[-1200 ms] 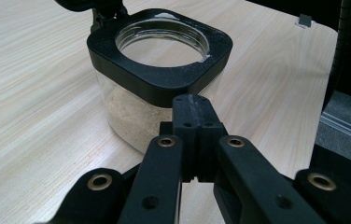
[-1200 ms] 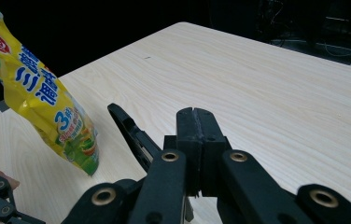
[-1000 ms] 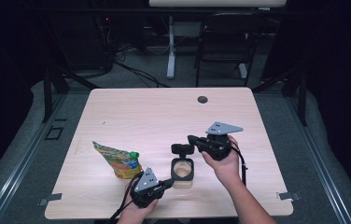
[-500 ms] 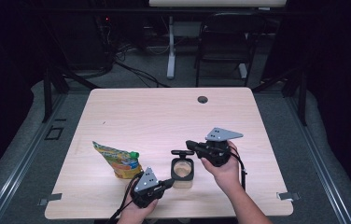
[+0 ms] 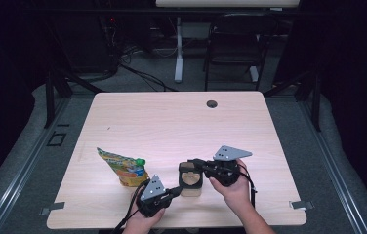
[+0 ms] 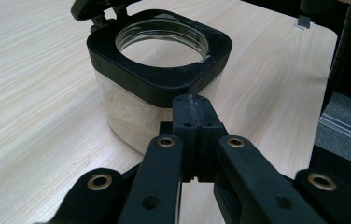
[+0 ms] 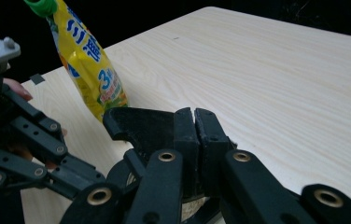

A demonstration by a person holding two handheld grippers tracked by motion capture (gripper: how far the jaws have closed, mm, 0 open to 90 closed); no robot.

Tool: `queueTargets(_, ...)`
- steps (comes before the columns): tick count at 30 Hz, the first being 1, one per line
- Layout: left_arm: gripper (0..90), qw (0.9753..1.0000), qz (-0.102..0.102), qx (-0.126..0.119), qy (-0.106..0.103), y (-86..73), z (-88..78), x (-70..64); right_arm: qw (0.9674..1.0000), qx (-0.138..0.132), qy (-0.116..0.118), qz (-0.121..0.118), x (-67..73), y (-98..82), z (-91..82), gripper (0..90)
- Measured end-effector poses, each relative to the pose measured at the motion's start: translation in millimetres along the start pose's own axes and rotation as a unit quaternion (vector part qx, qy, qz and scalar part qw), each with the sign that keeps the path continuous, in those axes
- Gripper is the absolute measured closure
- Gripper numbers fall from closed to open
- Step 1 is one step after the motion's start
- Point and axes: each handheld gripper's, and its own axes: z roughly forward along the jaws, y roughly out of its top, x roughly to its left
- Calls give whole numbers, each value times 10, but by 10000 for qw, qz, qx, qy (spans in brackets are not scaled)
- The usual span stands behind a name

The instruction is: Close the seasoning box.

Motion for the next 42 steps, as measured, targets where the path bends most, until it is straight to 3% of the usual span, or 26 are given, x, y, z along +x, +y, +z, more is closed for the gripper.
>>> queueTargets(12,898,10000,1,-33,4,-1,-17,18,9998,160,98,72,61,-210,57,876)
queueTargets(29,877,9998,8,14,189,-34,-151,74,9997,118,113,160,76,-261,75,870)
queueTargets(32,869,9995,159,106,233,-27,-204,102,9998,112,83,143,71,-248,45,863)
queueTargets(42,817,9992,230,133,307,-67,-372,107,9998,-3,-37,189,72,-238,-160,820)
